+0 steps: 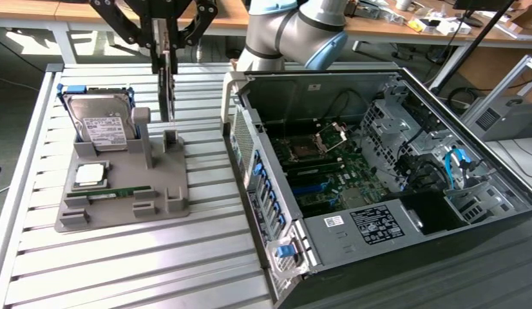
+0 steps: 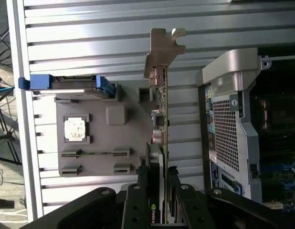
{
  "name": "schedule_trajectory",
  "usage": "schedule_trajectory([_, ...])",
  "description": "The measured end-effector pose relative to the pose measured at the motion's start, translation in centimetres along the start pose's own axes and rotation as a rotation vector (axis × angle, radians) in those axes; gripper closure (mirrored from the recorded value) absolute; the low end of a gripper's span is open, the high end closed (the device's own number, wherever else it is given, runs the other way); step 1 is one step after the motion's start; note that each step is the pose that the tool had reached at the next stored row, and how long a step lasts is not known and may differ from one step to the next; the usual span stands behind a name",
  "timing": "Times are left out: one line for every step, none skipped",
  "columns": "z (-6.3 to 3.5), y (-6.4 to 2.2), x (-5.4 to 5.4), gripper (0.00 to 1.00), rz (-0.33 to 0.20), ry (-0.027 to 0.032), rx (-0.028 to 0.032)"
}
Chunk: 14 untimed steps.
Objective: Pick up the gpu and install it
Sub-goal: 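Pick up the gpu and move the gpu toward the slot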
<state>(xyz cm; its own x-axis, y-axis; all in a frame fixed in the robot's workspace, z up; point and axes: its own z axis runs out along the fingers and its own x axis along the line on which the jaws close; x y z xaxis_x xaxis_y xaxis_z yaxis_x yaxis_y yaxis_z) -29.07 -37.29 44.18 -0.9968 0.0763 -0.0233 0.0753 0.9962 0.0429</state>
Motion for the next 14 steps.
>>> schedule_trajectory([-0.14,0.0,0.0,0.73,0.0,0.0,0.0])
schedule_trajectory([-0.25,0.01,0.0,0.73,0.0,0.0,-0.0001])
schedule_trajectory([-0.39,0.02,0.0,0.73,0.0,0.0,0.0])
schedule_trajectory([-0.51,0.02,0.0,0.73,0.0,0.0,-0.0001])
schedule_trajectory([-0.64,0.03,0.0,0.73,0.0,0.0,-0.0001])
schedule_trajectory([-0.77,0.03,0.0,0.73,0.0,0.0,0.0])
schedule_trajectory([-1.08,0.05,0.0,0.73,0.0,0.0001,0.0])
schedule_trajectory([-1.27,0.05,0.0,0.73,0.0,0.0,0.0])
schedule_trajectory([-1.4,0.06,0.0,0.73,0.0,0.0,0.0])
schedule_trajectory([-1.54,0.06,0.0,0.73,0.0,0.0,0.0])
schedule_trajectory([-1.73,0.07,0.0,0.73,0.0,-0.0001,-0.0001])
schedule_trajectory([-1.88,0.08,0.0,0.73,0.0,0.0,0.0])
schedule_trajectory([-2.04,0.09,0.0,0.73,0.0,0.0,0.0])
schedule_trajectory([-2.2,0.09,-0.1,0.73,0.0,0.0,0.0])
